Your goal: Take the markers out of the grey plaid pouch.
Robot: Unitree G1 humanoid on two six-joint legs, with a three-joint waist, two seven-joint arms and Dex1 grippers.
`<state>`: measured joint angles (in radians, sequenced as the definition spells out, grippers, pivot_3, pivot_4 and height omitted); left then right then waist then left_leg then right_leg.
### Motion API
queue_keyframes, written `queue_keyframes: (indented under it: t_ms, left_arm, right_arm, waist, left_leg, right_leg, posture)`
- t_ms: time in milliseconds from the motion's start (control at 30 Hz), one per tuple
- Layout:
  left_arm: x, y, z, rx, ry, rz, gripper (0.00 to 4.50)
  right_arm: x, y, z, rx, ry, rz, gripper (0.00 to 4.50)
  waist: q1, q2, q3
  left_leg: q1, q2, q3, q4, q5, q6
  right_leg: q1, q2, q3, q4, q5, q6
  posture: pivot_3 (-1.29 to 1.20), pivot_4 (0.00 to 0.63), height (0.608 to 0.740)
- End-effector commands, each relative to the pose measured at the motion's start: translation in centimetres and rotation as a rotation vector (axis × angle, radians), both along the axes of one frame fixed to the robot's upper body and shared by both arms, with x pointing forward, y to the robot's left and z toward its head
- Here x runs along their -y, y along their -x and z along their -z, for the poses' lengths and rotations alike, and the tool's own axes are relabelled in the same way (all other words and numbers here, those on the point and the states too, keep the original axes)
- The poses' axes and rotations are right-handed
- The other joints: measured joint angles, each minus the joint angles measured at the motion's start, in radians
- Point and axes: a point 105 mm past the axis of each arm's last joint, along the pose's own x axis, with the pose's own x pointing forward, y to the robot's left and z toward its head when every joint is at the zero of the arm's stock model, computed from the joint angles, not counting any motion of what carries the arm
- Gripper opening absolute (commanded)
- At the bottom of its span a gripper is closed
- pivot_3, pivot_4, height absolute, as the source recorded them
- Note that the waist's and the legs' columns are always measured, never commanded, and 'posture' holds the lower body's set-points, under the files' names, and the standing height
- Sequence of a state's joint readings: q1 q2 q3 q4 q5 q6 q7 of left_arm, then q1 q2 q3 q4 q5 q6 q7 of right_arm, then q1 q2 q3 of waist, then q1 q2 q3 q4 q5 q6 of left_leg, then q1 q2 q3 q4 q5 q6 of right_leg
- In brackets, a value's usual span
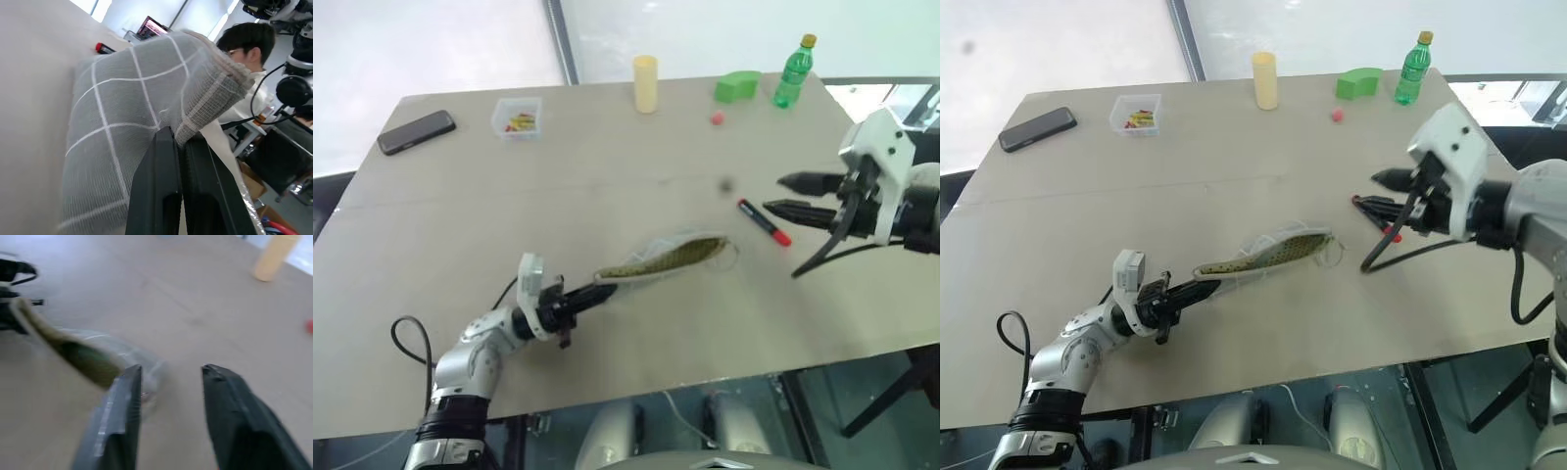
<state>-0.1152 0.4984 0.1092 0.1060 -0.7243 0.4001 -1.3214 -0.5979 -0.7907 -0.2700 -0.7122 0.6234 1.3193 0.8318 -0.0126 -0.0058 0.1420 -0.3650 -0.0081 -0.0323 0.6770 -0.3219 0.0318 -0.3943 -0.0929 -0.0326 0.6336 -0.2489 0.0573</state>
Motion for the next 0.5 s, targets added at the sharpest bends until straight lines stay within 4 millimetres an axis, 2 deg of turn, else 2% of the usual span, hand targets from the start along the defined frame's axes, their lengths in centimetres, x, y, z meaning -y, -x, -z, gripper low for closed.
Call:
queue_keyframes:
  t_ms: [33, 133, 267, 400, 500]
  left_arm:
    - [1.0, 0.0, -2.5, 0.048, 0.027, 0.06, 0.0]
    - [1.5, 0.1, -3.4, 0.04, 0.039, 0.092, 0.0]
    - [2.1, 0.8, -4.3, 0.021, 0.054, 0.15, 0.0]
    - [2.7, 1.5, -4.6, -0.009, 0.053, 0.192, 0.0]
    - [2.8, 1.7, -3.6, -0.021, 0.017, 0.18, 0.0]
  right_arm:
    - [-2.2, 0.7, 1.7, -0.033, -0.021, -0.038, 0.12]
    - [-3.3, 0.7, 3.1, -0.072, -0.02, -0.053, 0.05]
    - [-3.8, 0.2, 4.3, -0.098, -0.006, -0.048, 0.05]
    - [-4.1, -0.1, 3.4, -0.08, -0.013, -0.07, 0.05]
    - [-4.1, 0.6, 2.4, -0.079, -0.009, -0.13, 0.05]
  waist:
    - [0.0, 0.0, 0.0]
    - [0.001, 0.0, 0.0]
    - [0.0, 0.0, 0.0]
    - [0.0, -0.001, 0.0]
    - [-0.001, -0.001, 0.0]
  left_leg:
    - [0.0, 0.0, 0.0, 0.0, 0.0, -0.001]
    - [-0.001, -0.001, 0.0, 0.0, 0.0, -0.001]
    - [-0.002, -0.002, 0.0, 0.0, 0.0, -0.001]
    - [-0.002, -0.003, 0.0, 0.0, 0.0, -0.001]
    - [-0.002, -0.003, 0.0, 0.0, 0.0, -0.001]
  right_leg:
    - [0.0, 0.0, 0.0, 0.0, 0.0, 0.0]
    - [-0.001, 0.0, 0.0, 0.0, 0.0, 0.0]
    - [-0.001, -0.001, 0.0, -0.001, 0.0, 0.0]
    - [-0.001, -0.001, 0.0, -0.001, 0.0, 0.0]
    - [-0.001, 0.0, 0.0, -0.001, 0.0, 0.0]
  posture:
    - [0.0, 0.15, 0.74]
    - [0.0, 0.15, 0.74]
    - [0.0, 0.15, 0.74]
    - [0.0, 0.15, 0.74]
    - [0.0, 0.15, 0.74]
